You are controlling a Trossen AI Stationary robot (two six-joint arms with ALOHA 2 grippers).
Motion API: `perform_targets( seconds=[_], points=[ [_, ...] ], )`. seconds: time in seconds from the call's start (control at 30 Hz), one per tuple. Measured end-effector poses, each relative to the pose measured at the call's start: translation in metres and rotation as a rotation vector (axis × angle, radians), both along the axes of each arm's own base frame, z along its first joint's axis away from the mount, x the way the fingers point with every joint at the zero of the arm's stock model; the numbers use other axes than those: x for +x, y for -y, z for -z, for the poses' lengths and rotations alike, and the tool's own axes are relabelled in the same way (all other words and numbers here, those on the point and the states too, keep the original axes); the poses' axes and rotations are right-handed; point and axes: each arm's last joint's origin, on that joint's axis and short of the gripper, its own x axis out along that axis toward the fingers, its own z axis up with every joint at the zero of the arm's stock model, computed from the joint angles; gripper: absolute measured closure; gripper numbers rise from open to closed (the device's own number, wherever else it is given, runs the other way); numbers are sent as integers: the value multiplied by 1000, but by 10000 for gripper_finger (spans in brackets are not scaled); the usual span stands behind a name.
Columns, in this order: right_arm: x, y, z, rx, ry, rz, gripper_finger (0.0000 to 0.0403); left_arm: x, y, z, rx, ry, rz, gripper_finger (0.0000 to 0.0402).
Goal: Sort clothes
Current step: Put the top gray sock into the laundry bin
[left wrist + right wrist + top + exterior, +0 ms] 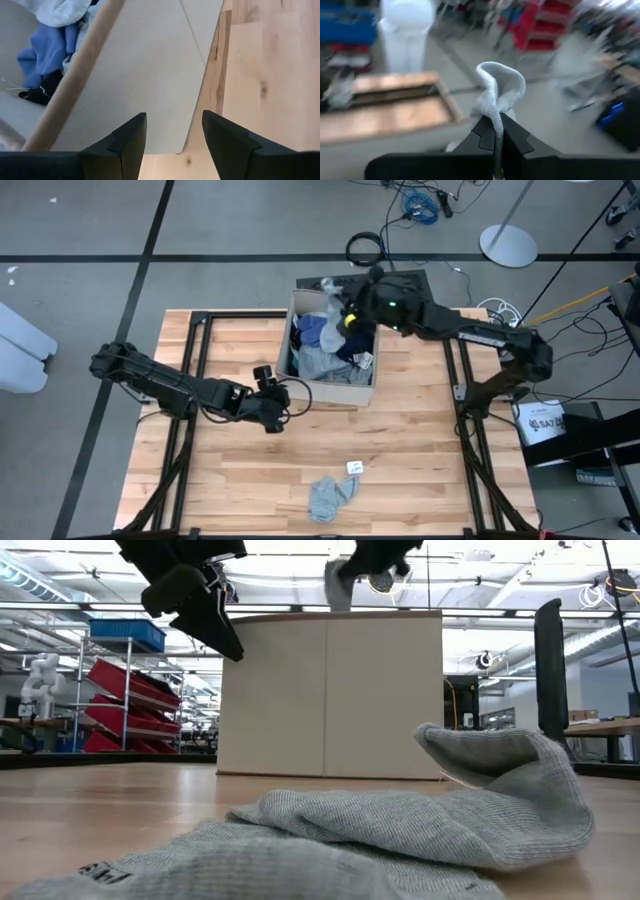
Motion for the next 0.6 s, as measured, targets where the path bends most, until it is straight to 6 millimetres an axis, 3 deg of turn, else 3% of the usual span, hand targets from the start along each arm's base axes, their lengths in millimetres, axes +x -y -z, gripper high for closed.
perform_targets(
  seconds=[0.6],
  points=[
    [78, 32, 167, 285, -444, -60, 403, 0, 0, 0, -6, 3, -2, 198]
  ],
)
